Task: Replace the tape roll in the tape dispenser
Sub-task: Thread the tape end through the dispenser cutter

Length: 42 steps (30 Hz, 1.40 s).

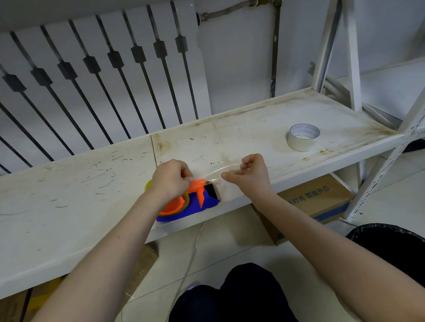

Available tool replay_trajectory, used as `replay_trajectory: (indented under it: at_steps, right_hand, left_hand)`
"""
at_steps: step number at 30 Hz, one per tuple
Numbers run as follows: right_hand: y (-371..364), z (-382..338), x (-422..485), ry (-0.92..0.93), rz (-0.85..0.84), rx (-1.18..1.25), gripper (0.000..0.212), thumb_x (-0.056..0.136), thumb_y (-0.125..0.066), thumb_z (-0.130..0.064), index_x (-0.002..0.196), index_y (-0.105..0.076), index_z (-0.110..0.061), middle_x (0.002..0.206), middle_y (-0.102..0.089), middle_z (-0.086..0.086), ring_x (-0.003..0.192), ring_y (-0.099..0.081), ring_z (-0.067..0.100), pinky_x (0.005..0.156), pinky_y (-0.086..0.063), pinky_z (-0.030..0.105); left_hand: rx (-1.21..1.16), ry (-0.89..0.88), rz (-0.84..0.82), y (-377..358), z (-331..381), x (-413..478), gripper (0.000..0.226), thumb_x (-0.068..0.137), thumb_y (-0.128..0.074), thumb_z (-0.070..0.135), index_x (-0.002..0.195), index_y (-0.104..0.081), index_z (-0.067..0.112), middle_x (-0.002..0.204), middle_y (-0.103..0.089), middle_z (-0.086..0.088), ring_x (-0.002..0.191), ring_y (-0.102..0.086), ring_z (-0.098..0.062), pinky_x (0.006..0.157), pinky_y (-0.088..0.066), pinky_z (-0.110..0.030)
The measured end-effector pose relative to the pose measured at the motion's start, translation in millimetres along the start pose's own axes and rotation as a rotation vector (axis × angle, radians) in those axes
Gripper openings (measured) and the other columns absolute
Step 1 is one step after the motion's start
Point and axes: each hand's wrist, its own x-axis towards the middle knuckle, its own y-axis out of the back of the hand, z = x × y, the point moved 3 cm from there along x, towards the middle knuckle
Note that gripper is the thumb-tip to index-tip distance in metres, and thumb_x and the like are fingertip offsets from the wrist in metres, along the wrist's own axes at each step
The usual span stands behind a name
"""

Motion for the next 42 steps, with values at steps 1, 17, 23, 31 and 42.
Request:
replay_trajectory:
  at_steps: [1, 17, 23, 31, 42]
  right_hand:
    - [1, 1, 0, -0.016, -0.007, -0.006, 0.049, 0.073, -0.078, -0.005, 0.105, -0.04, -0.01, 0.084, -0.045, -0.002, 0.072, -0.059, 0.006, 0.072, -0.047, 0.019]
    - [3, -16, 4, -0.148, 0.033, 0.008, 0.045, 0.071, -0.073, 0.005, 0.103, -0.045, -0.009, 0.088, -0.046, 0.003, 0.075, -0.055, 0.014, 0.084, -0.055, 0.034]
    - [9, 7, 5, -0.328, 0.044, 0.151, 0.024, 0.085, -0.061, 0.002, 0.078, -0.042, -0.012, 0.071, -0.05, 0.004, 0.061, -0.064, 0.013, 0.095, -0.052, 0.038]
    - [11, 31, -3, -0.348, 0.065, 0.136, 0.021, 0.082, -0.065, 0.002, 0.084, -0.046, -0.007, 0.07, -0.058, 0.008, 0.06, -0.066, 0.019, 0.087, -0.057, 0.038]
    - [14, 43, -8, -0.297, 0.032, 0.084, 0.022, 0.078, -0.068, 0.003, 0.088, -0.051, -0.005, 0.088, -0.061, 0.016, 0.057, -0.069, 0.016, 0.069, -0.06, 0.03]
  left_hand:
    - [0.005, 0.009, 0.021, -1, 1, 1, 0.01, 0.084, -0.061, 0.009, 0.085, -0.07, 0.01, 0.095, -0.071, -0.004, 0.091, -0.061, -0.021, 0.077, -0.048, -0.029]
    - [0.114, -0.083, 0.124, -9, 3, -5, 0.019, 0.081, -0.068, 0.011, 0.099, -0.067, 0.009, 0.105, -0.065, -0.01, 0.1, -0.059, -0.029, 0.084, -0.047, -0.035]
    - [0.108, -0.179, 0.129, -8, 4, -13, 0.009, 0.079, -0.068, 0.02, 0.087, -0.066, 0.016, 0.095, -0.062, -0.005, 0.093, -0.057, -0.024, 0.076, -0.044, -0.031]
    - [0.187, -0.202, 0.018, -5, 3, -14, 0.017, 0.077, -0.069, 0.039, 0.088, -0.072, 0.026, 0.098, -0.064, -0.001, 0.1, -0.054, -0.023, 0.086, -0.044, -0.034]
    - [0.179, -0.195, -0.057, -3, 7, -16, 0.019, 0.078, -0.061, 0.035, 0.089, -0.076, 0.033, 0.099, -0.064, 0.002, 0.101, -0.052, -0.024, 0.089, -0.043, -0.035]
